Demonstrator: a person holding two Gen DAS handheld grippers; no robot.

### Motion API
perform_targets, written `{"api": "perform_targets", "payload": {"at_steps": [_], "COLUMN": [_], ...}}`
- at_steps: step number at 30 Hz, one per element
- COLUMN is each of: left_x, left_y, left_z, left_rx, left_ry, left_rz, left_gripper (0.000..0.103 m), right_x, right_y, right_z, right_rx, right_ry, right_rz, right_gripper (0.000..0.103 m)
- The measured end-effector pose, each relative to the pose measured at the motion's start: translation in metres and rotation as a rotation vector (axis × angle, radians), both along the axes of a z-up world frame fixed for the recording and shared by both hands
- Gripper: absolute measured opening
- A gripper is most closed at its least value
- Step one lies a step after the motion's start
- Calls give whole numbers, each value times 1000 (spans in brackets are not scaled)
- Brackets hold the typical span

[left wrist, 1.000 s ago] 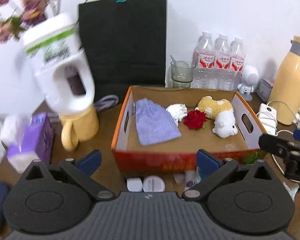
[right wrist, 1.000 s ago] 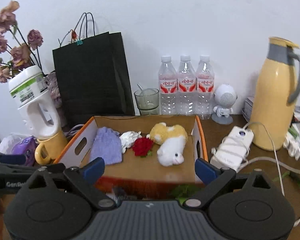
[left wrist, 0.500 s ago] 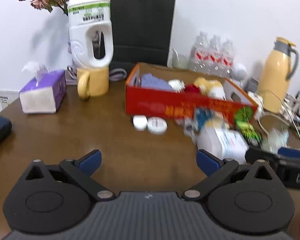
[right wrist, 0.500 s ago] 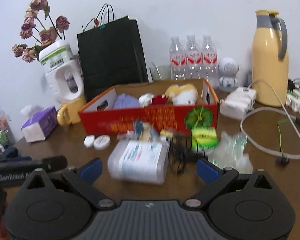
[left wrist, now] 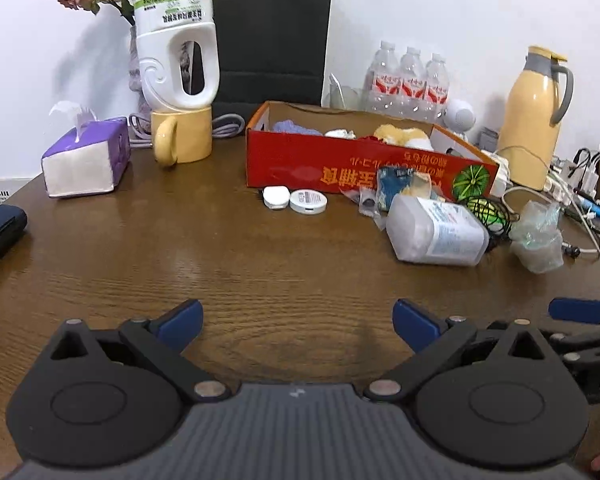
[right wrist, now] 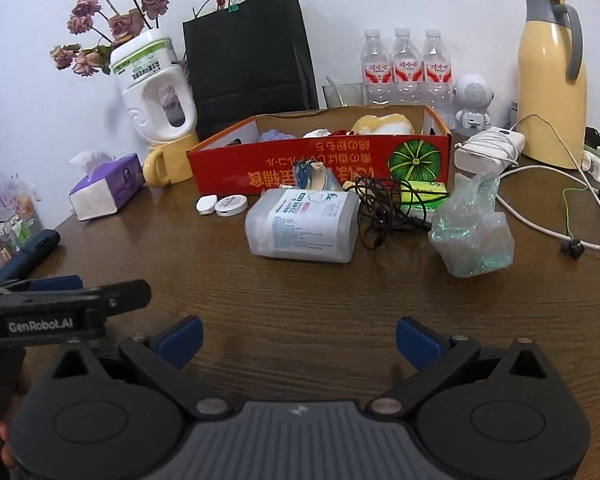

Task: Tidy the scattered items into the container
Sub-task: 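Grasp the white round container with the left tool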

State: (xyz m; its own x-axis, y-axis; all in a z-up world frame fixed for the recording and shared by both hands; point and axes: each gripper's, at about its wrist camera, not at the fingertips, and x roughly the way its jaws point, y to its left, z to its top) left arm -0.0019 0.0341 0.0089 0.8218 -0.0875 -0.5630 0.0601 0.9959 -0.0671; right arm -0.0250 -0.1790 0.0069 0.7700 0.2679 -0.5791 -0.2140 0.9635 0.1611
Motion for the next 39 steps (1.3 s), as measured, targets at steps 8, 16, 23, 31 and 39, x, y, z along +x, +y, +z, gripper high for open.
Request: {"api": "perform_targets", "payload": {"at_steps": [8,16,23,31,39], "left_x": [15,22,34,60,91], "left_y": [-4,-11,-13,-32,-27], "left_z": [-7,-12,-10,1,11], "left_rx": [2,41,33,64,157], "left_ry": [32,24,26,-15,-81], "left_rz": [-33,-108,-96,-134,-91], "left_gripper": [103,103,103,103,103], "right_x": [14,28,41,59,68], "right_y": [-2,0,-3,-15,-29], "right_z": [-3,-3,-2,4,12], "right_rx": [-5,-23,-47,-29,30], "right_ry": [35,40,40,11,-27], "right_rz": [-27,-46,-64,-89,-79], "right_gripper": [103,103,103,103,103]}}
